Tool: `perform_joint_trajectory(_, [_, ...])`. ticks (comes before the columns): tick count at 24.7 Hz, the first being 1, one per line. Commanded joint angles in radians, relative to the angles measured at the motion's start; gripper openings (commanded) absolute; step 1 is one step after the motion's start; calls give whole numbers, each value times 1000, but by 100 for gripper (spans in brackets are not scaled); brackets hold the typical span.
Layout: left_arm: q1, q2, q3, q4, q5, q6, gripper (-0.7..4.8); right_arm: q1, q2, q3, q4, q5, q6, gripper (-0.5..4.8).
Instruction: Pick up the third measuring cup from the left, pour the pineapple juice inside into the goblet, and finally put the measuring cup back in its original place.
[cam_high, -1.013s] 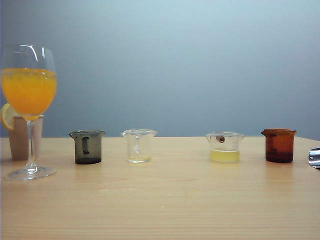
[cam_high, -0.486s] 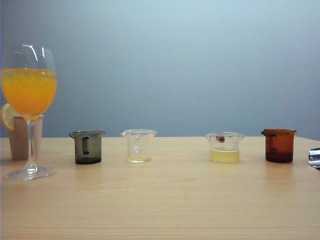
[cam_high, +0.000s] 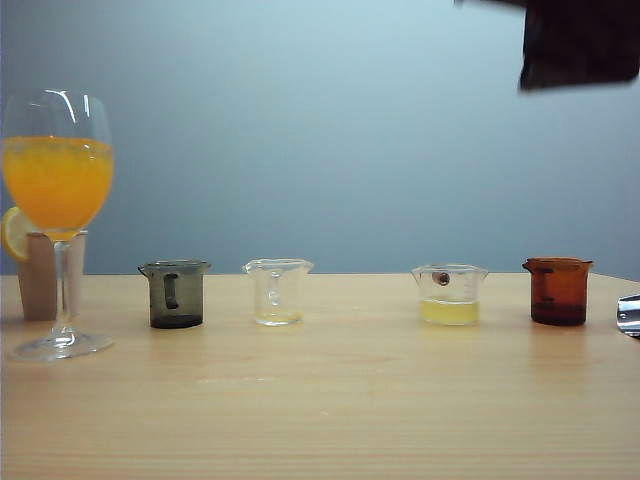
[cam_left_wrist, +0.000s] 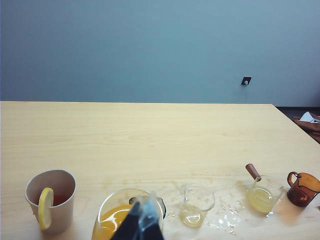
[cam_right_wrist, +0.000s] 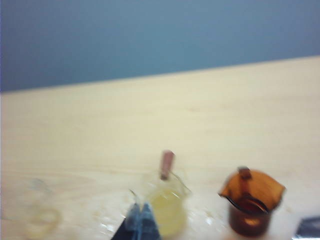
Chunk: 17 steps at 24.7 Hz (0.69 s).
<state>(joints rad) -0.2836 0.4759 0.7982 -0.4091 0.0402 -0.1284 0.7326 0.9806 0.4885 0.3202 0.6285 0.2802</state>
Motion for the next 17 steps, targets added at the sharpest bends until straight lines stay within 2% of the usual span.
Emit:
perform_joint_trajectory(1, [0, -1, 6, 6, -2, 0, -5, 13, 81, -31, 119, 53, 4, -4])
perform_joint_trajectory(2, [0, -1, 6, 6, -2, 1, -5, 10, 136, -52, 206, 53, 4, -4])
perform_joint_trajectory(11, [0, -1, 6, 3, 2, 23, -5, 10, 559, -60, 623, 46, 4, -4])
perform_joint_trajectory(15, [0, -1, 6, 3, 2, 23, -5, 9, 649, -60, 679, 46, 5, -2])
perform_joint_trajectory(16, [0, -1, 6, 3, 2, 23, -5, 9, 661, -60, 679, 46, 5, 6])
perform_joint_trajectory(17, [0, -1, 6, 3, 6, 23, -5, 9, 676, -60, 680, 42, 5, 82])
